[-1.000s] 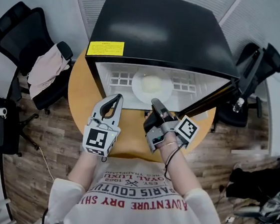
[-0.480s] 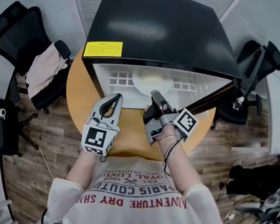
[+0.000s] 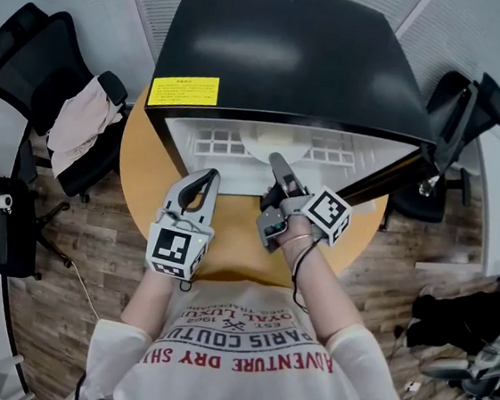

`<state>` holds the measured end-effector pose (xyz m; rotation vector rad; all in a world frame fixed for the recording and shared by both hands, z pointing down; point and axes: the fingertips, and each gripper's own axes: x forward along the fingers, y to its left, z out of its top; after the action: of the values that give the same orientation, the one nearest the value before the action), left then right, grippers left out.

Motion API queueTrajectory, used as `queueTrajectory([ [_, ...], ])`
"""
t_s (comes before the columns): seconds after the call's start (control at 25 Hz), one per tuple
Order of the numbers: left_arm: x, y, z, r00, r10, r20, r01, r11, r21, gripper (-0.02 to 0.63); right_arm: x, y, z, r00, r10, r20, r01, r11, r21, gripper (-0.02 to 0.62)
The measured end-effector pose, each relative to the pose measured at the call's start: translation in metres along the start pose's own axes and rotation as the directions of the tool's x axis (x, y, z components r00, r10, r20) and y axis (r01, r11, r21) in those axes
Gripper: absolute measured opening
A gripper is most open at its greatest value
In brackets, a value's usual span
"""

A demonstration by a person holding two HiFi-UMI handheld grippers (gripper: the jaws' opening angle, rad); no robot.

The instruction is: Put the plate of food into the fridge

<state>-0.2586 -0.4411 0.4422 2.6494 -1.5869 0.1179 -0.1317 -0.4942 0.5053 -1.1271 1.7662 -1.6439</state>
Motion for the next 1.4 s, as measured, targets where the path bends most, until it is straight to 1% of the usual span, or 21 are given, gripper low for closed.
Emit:
queueTrajectory([
  [0.16,0.000,0.001,-0.004,1.000,0.008,-0.012,-0.008,1.000,-0.001,0.034,0.003,0.001,0.000,1.000,0.008,-0.006,-0.008,1.000,-0.017,0.255],
  [0.28,0.000,-0.001,-0.001,1.000,0.012,-0.009,-0.012,1.000,0.005,0.034,0.001,0.004,-0.006,0.999,0.020,-0.035,-0.021,0.999,-0.032,0.255],
  [0.36,-0.002,-0.003,-0.002,1.000,0.019,-0.012,-0.019,1.000,0.014,0.034,-0.005,0.008,-0.012,0.998,0.034,-0.048,-0.035,0.999,-0.024,0.255],
  [0.48,-0.006,-0.009,-0.004,0.999,0.028,-0.020,-0.027,0.999,0.020,0.034,-0.015,0.014,-0.017,0.996,0.074,-0.058,-0.074,0.997,0.008,0.253],
  [0.56,-0.009,-0.014,-0.004,0.999,0.034,-0.022,-0.033,0.999,0.017,0.034,-0.022,0.018,-0.020,0.991,0.112,-0.075,-0.111,0.994,0.008,0.251],
  [0.6,-0.011,-0.016,-0.004,0.999,0.038,-0.023,-0.037,0.999,0.016,0.034,-0.027,0.018,-0.021,0.990,0.118,-0.079,-0.119,0.993,-0.004,0.202],
  [0.64,-0.012,-0.020,-0.004,0.999,0.042,-0.025,-0.041,0.999,0.016,0.034,-0.033,0.016,-0.021,0.991,0.111,-0.079,-0.114,0.993,-0.026,0.073],
  [0.68,-0.014,-0.023,-0.004,0.999,0.045,-0.027,-0.045,0.999,0.016,0.034,-0.039,0.014,-0.021,0.992,0.099,-0.077,-0.103,0.993,-0.054,0.040],
  [0.76,-0.017,-0.031,-0.002,0.998,0.047,-0.028,-0.047,0.999,0.015,0.034,-0.052,0.010,-0.019,0.994,0.080,-0.077,-0.087,0.992,-0.091,0.034],
  [0.92,-0.026,-0.052,0.002,0.999,0.035,-0.010,-0.035,0.999,-0.007,0.034,-0.075,0.009,-0.023,0.988,0.097,-0.121,-0.108,0.990,-0.089,0.028],
  [1.0,-0.032,-0.061,0.001,0.999,0.036,-0.010,-0.037,0.999,-0.017,0.034,-0.089,0.008,-0.028,0.986,0.089,-0.138,-0.108,0.985,-0.135,0.028],
  [1.08,-0.036,-0.071,-0.002,0.999,0.038,-0.018,-0.038,0.999,-0.019,0.034,-0.102,0.006,-0.032,0.987,0.065,-0.146,-0.095,0.974,-0.204,0.028],
  [1.12,-0.038,-0.076,-0.004,0.999,0.038,-0.023,-0.038,0.999,-0.021,0.034,-0.108,0.007,-0.032,0.987,0.065,-0.150,-0.103,0.961,-0.258,0.028],
  [1.16,-0.040,-0.080,-0.005,0.999,0.038,-0.026,-0.039,0.999,-0.024,0.034,-0.113,0.009,-0.031,0.986,0.066,-0.154,-0.114,0.938,-0.328,0.028],
  [1.2,-0.042,-0.085,-0.005,0.999,0.040,-0.028,-0.041,0.999,-0.027,0.034,-0.118,0.010,-0.029,0.986,0.062,-0.154,-0.121,0.905,-0.408,0.028],
  [1.24,-0.044,-0.089,-0.005,0.999,0.042,-0.029,-0.043,0.999,-0.029,0.034,-0.124,0.010,-0.027,0.987,0.051,-0.150,-0.119,0.864,-0.489,0.028],
  [1.28,-0.046,-0.092,-0.005,0.999,0.045,-0.028,-0.045,0.999,-0.029,0.034,-0.128,0.011,-0.025,0.989,0.038,-0.141,-0.112,0.815,-0.569,0.028],
  [1.32,-0.048,-0.095,-0.004,0.999,0.046,-0.027,-0.047,0.998,-0.029,0.034,-0.133,0.013,-0.024,0.991,0.026,-0.129,-0.104,0.758,-0.644,0.028],
  [1.4,-0.051,-0.101,-0.002,0.999,0.047,-0.025,-0.048,0.999,-0.024,0.034,-0.141,0.018,-0.022,0.994,0.014,-0.105,-0.089,0.637,-0.765,0.028],
])
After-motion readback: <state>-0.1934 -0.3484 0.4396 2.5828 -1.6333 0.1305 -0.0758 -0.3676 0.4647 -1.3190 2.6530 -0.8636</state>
